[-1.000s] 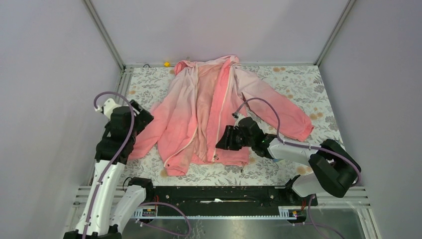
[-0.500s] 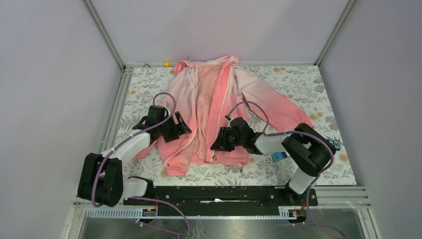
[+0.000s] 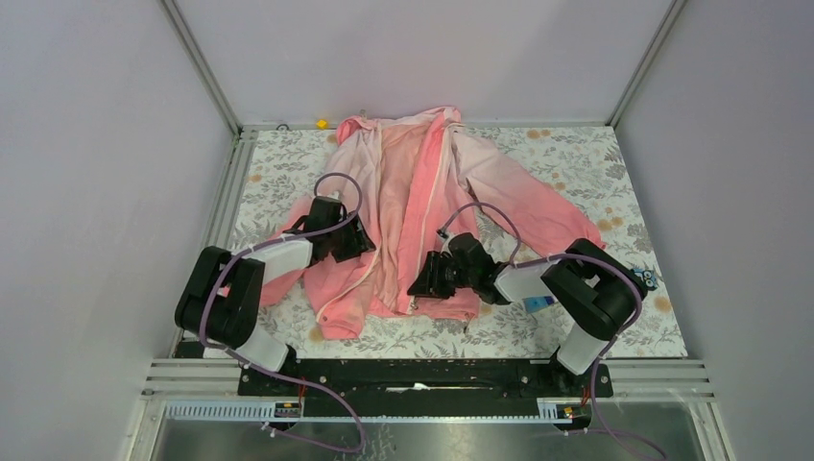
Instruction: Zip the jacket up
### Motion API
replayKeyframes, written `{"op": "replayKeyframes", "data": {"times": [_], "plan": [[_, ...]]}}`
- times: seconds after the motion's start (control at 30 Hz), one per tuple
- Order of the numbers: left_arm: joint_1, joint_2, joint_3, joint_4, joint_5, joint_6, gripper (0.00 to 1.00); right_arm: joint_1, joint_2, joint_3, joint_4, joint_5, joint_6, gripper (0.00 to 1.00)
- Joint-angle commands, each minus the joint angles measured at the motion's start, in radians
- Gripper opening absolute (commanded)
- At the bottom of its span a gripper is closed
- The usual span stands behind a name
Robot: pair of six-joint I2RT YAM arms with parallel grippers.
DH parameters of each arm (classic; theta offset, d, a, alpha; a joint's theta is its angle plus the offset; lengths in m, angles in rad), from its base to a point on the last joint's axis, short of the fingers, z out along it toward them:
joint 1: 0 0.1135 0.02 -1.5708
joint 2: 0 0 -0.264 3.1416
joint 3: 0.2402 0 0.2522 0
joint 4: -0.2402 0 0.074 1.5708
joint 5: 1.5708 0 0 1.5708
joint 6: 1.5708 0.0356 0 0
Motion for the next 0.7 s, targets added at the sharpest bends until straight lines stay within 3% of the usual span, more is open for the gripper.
{"op": "replayKeyframes", "data": {"times": [0.0,0.27,0.5,0.67], "plan": [[0.000,0.039,0.047,0.082,-0.079,0.003,0.50,-0.001,-0.034,-0.051,0.022,0.017,-0.004,0.37],[0.002,-0.021,0.061,0.045,-0.145,0.010,0.00,-0.001,-0.077,-0.052,-0.026,0.059,-0.043,0.42],[0.002,-0.284,0.119,-0.220,-0.470,-0.010,0.00,-0.001,-0.023,-0.024,0.043,0.014,-0.004,0.41],[0.003,-0.420,0.185,-0.393,-0.646,-0.012,0.00,-0.001,0.039,-0.014,0.231,-0.070,0.082,0.37]]}}
